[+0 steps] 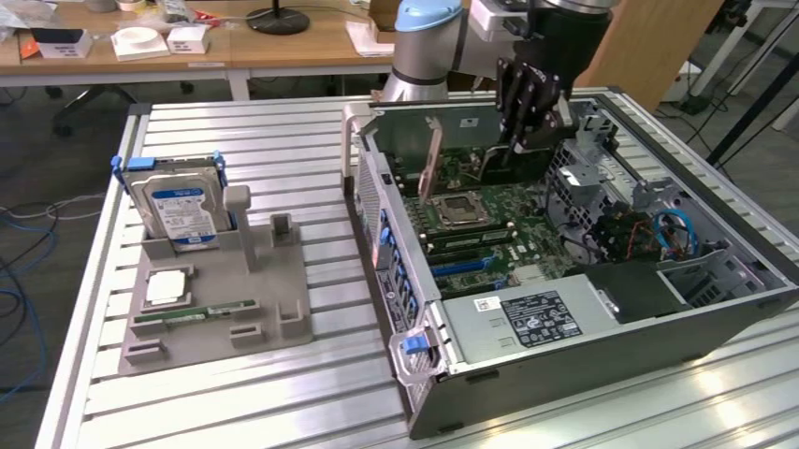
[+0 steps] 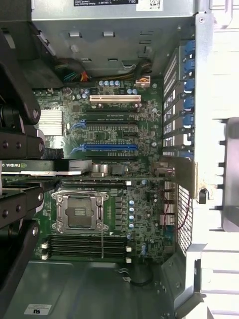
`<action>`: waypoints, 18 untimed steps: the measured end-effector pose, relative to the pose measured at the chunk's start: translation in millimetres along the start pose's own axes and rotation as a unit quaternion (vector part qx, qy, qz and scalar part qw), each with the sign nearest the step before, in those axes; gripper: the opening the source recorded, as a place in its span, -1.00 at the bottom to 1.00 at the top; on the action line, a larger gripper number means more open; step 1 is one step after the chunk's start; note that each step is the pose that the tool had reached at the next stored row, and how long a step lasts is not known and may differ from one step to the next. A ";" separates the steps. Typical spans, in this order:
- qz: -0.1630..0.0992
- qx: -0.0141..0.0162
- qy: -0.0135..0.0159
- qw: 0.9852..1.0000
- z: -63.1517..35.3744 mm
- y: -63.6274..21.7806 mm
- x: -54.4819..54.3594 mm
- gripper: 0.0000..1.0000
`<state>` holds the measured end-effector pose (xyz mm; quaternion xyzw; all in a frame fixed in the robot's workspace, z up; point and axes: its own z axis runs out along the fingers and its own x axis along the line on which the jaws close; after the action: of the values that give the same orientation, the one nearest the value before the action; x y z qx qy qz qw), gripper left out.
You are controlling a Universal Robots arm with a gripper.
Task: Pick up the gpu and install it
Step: 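Insert the gpu into the slot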
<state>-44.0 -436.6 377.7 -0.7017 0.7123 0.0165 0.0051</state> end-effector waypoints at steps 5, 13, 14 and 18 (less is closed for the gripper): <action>0.000 0.000 0.000 1.000 3.4 -0.1 1.8 -0.47; 0.000 0.000 0.000 1.000 10.0 -0.2 3.3 -0.47; 0.000 0.000 0.000 1.000 11.0 -0.2 3.5 -0.47; 0.000 0.000 0.000 1.000 14.8 -0.3 4.0 -0.47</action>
<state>-44.0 -440.1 362.8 -0.7017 0.7123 0.0166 0.0052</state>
